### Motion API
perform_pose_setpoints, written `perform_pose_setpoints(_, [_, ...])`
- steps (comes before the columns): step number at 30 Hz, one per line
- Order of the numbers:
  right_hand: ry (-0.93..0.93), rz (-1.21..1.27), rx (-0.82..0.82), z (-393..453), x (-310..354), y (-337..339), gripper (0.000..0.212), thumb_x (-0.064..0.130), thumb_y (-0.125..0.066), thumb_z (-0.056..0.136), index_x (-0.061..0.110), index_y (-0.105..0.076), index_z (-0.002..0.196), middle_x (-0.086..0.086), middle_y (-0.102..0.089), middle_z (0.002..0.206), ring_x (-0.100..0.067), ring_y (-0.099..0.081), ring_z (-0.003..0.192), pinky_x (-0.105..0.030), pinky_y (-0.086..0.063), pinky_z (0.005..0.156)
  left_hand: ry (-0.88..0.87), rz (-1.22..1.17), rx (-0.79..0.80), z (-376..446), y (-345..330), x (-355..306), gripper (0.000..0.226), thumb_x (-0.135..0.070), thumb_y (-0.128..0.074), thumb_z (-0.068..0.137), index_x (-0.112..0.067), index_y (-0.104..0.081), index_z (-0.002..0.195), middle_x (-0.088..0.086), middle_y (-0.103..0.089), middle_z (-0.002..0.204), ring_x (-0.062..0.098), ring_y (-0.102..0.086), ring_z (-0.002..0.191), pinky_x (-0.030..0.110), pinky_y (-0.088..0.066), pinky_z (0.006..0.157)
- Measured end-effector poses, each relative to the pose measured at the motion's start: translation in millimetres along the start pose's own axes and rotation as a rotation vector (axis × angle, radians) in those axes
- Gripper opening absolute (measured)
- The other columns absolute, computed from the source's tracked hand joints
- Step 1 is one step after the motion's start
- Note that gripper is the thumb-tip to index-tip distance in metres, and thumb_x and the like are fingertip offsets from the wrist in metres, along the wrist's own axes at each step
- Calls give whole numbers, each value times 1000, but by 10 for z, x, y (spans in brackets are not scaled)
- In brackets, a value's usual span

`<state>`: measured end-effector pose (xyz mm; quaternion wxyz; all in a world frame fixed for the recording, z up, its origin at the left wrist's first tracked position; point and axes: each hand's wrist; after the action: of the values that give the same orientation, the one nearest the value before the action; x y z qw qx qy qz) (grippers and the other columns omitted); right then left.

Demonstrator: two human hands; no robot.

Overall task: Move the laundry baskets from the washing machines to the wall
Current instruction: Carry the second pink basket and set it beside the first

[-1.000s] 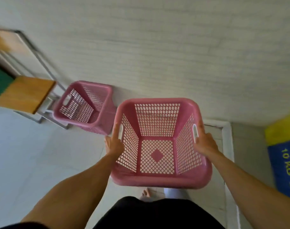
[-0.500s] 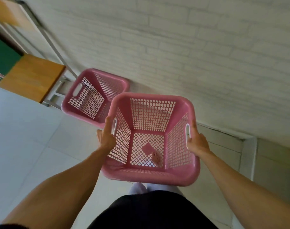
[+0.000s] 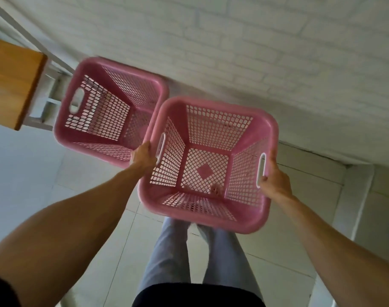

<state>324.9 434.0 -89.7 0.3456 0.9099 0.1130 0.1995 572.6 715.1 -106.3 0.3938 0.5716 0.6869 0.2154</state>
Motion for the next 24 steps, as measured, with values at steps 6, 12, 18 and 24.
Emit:
perform_pose_setpoints(6, [-42,52,-24,546,-27,-307,103,1,-52,98,55,18,152,-5,-58,71,-21,-67,48,-27,-52,36,-58,45,-17,731,-330,-131,33,-3,-54,79,-17,-58,108,10,-66,85,30,-65,79,43,-59,77])
perform_pose_setpoints(12, [-47,90,-69,878,-123,-633,93,10,-53,101,45,12,157,-2,-57,66,-15,-61,48,-24,-50,40,-147,101,-111,1127,-675,-134,48,-7,-56,85,-10,-49,133,14,-70,102,37,-67,91,49,-56,86])
perform_pose_setpoints(18, [9,109,-154,1001,-60,-834,91,13,-54,100,40,8,160,-4,-62,68,-10,-57,46,-21,-44,39,-150,79,-181,1226,-759,42,59,-6,-56,82,-13,-38,137,15,-65,112,38,-64,96,51,-57,82])
perform_pose_setpoints(24, [13,76,-125,1069,-20,-872,96,10,-56,99,39,13,159,-7,-63,75,-14,-60,50,-27,-49,41,-109,49,-208,1222,-734,132,56,-4,-58,83,-20,-45,135,11,-70,112,34,-69,93,54,-57,84])
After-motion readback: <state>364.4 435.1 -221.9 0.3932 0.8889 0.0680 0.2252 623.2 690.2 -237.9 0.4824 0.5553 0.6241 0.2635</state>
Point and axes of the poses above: each hand's wrist, its own z-axis towards the middle knuckle, its own y-axis out of the back of the hand, x = y × z
